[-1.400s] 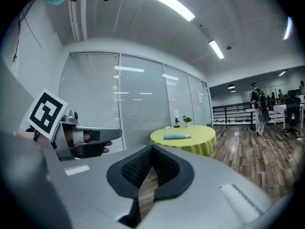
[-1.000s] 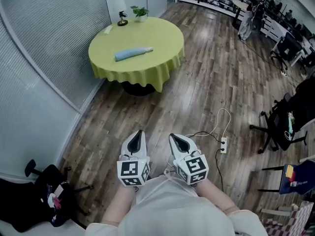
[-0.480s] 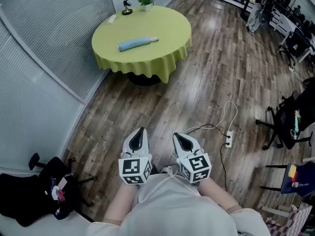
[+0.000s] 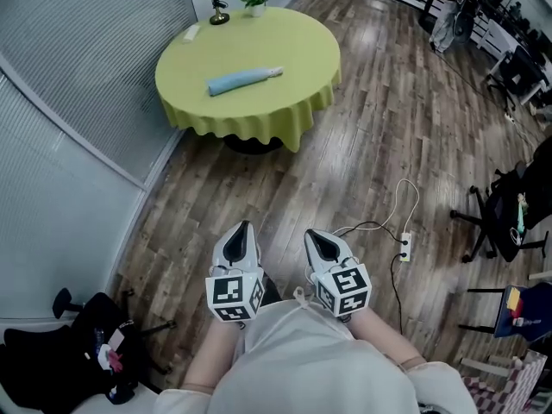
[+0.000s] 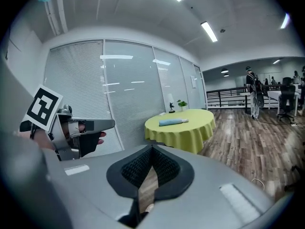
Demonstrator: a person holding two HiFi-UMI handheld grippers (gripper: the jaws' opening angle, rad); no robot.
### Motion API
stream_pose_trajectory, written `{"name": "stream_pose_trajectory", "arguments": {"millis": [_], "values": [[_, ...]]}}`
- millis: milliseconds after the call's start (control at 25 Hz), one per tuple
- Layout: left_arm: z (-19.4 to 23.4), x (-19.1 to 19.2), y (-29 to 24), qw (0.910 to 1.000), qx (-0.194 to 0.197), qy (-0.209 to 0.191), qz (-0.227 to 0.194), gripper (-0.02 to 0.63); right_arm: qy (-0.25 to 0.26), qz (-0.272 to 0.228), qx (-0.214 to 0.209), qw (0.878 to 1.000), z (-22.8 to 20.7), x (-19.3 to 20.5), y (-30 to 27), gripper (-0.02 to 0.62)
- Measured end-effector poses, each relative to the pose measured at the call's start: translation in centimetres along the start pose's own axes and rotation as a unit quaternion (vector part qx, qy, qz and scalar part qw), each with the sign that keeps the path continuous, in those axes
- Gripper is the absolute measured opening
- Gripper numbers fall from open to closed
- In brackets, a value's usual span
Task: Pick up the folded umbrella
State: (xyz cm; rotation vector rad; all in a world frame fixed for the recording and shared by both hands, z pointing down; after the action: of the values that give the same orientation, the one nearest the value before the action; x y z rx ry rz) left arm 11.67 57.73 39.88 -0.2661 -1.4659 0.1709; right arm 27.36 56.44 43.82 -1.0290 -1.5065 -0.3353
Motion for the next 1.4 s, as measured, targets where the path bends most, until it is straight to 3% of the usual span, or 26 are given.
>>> {"name": "stream_pose_trajectory", "arguments": {"millis": [280,560,800,1120,1400], "values": [[7.8,-4.1,-9.2,0.9997,0.015,0.018,0.004,0.008,0.005,0.005,0.023,1.000,-1.1,-5.7,-10.7,-0.002],[15.3,-8.5,-16.7,0.9963,0.085,0.000,-0.007,0.006,0.009,0.006,0.033,0.999,-0.6,-11.2,-22.0,-0.002],[20.7,-9.2,-20.9,0.9974,0.071,0.003,0.006,0.006,0.012,0.018,0.030,0.999,-0.5,-13.2,-28.2,-0.002],[22.7,-8.7,-27.4,0.9974,0.063,-0.009,0.035,0.006,0.005,0.029,0.032,0.999,-4.3,-14.6,-34.0,-0.002],[21.8,-10.3,-36.3,0.9984,0.041,-0.010,0.038,0.006,-0.005,0.025,0.022,0.999,-11.9,-17.4,-39.7,-0.002]]}}
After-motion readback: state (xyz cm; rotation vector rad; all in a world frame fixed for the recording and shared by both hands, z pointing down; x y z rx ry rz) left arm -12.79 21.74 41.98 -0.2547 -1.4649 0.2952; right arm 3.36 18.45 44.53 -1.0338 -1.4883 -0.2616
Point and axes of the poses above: the fingertips, and each gripper's own axes: y backward along the fingers, z to its left, x out of its underside, the point moved 3 cm from there along y, backward along the fingers, and after that the axes turned 9 degrees about -x, right-handed, at the moved point
